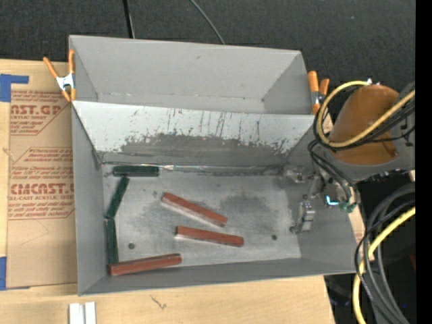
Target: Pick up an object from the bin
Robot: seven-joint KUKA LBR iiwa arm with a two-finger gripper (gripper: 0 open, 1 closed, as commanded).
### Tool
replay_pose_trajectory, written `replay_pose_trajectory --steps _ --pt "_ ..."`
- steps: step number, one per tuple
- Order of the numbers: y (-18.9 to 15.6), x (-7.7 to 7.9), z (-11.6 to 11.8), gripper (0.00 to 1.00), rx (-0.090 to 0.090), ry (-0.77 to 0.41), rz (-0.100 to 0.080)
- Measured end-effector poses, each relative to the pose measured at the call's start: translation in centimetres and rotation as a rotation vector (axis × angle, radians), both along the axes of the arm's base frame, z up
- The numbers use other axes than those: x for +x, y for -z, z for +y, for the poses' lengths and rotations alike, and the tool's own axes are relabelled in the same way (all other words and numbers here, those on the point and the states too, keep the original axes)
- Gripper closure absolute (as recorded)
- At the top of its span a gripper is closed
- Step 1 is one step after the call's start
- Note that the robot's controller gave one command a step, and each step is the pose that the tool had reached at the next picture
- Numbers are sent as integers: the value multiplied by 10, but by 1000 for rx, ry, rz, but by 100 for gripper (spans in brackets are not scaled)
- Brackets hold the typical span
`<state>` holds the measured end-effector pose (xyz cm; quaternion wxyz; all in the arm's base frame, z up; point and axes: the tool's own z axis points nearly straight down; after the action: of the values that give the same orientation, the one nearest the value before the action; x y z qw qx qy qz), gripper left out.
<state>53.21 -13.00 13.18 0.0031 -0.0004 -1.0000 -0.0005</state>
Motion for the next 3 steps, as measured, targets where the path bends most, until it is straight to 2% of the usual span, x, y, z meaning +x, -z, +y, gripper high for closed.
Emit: replay_pose_trajectory --steps 1,2,3 --pt "-4 2 0 0 -1 -1 -7" --pt "25 10 60 0 -2 -39 -9" --pt "18 56 82 0 2 -13 -8"
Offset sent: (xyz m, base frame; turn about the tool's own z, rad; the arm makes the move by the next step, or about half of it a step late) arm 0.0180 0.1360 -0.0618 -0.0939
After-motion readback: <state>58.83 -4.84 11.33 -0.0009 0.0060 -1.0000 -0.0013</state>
